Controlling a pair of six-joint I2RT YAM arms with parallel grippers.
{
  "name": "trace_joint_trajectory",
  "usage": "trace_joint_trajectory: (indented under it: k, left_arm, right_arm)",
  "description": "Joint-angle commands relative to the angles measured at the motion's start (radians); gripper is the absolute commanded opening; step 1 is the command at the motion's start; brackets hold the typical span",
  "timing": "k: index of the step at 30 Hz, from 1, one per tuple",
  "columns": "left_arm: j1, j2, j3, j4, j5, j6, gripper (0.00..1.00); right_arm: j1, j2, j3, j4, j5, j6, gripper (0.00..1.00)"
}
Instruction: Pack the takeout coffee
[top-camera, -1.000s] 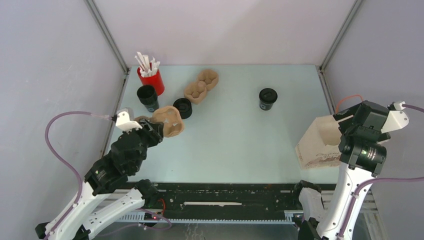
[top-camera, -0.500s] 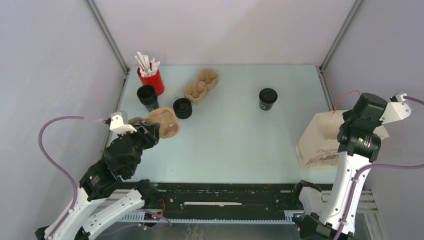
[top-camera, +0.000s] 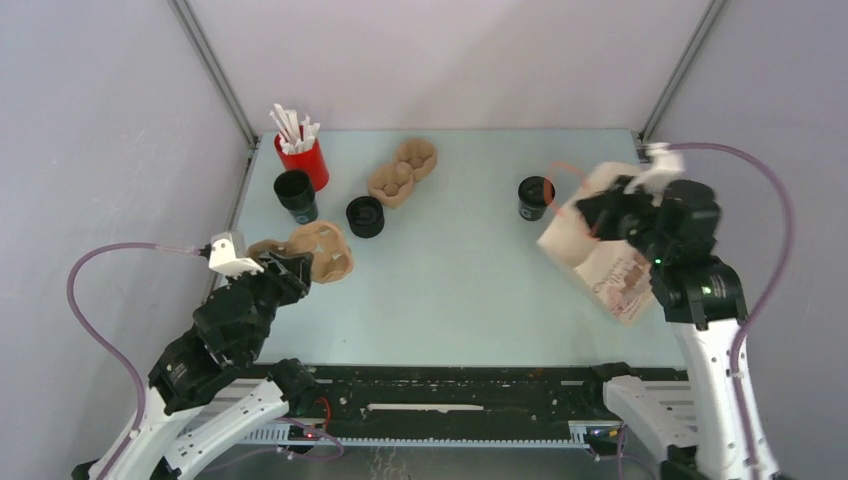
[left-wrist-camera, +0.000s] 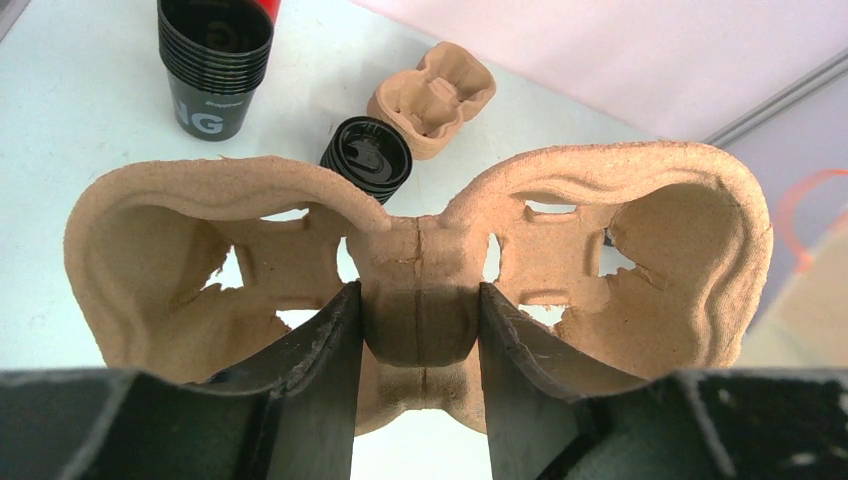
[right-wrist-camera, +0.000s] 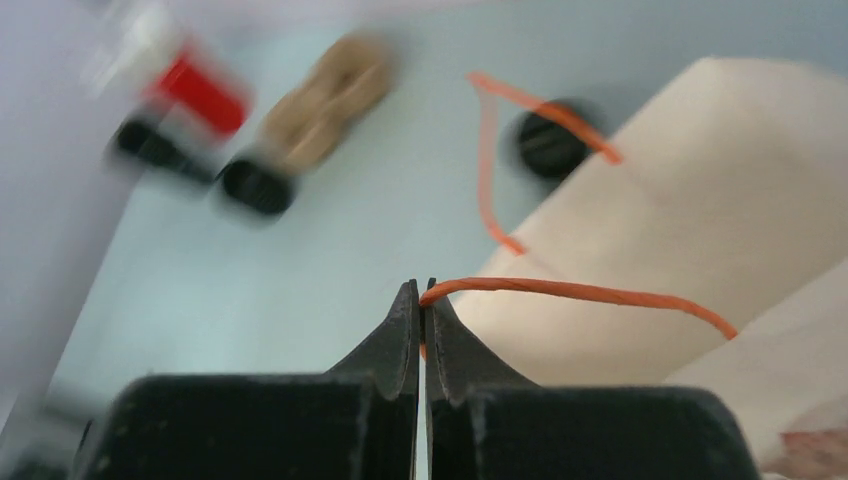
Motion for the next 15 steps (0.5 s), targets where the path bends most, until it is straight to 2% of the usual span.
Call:
trace_joint_trajectory:
  k: [1,4,7,10,13,15]
  left_arm:
    - [0.004,-0.032,0.014,0.025,0.053,0.035,0.41]
    - [0.004,-0.056,0.006,0.05,0.117,0.049,0.41]
    - [0.003,-0.094,-0.02,0.096,0.208,0.069,0.41]
    - [0.004,-0.151,-0.06,0.168,0.345,0.083,0.42]
    - [0.003,-0.214,-0.126,0.29,0.501,0.103,0.42]
    - [0.003,-0.238,-0.167,0.363,0.608,0.101,0.43]
  right_arm:
    - [0.355,0.095,0.032,-0.089,-0.203,-0.102,0.0]
    - [0.578,0.164,0.031,-0.113,-0.22,-0.09,0.0]
    - [0.694,0.243,0.035,-0.11,-0.285,-0.06,0.0]
    - [0.735,0.313,0.032,-0.035,-0.395,0.001,0.0]
    - [0.737,0.363,0.033,0.043,-0.563,0.04,0.0]
    - [0.728,0.389,0.039,0.056,-0.622,0.047,0.0]
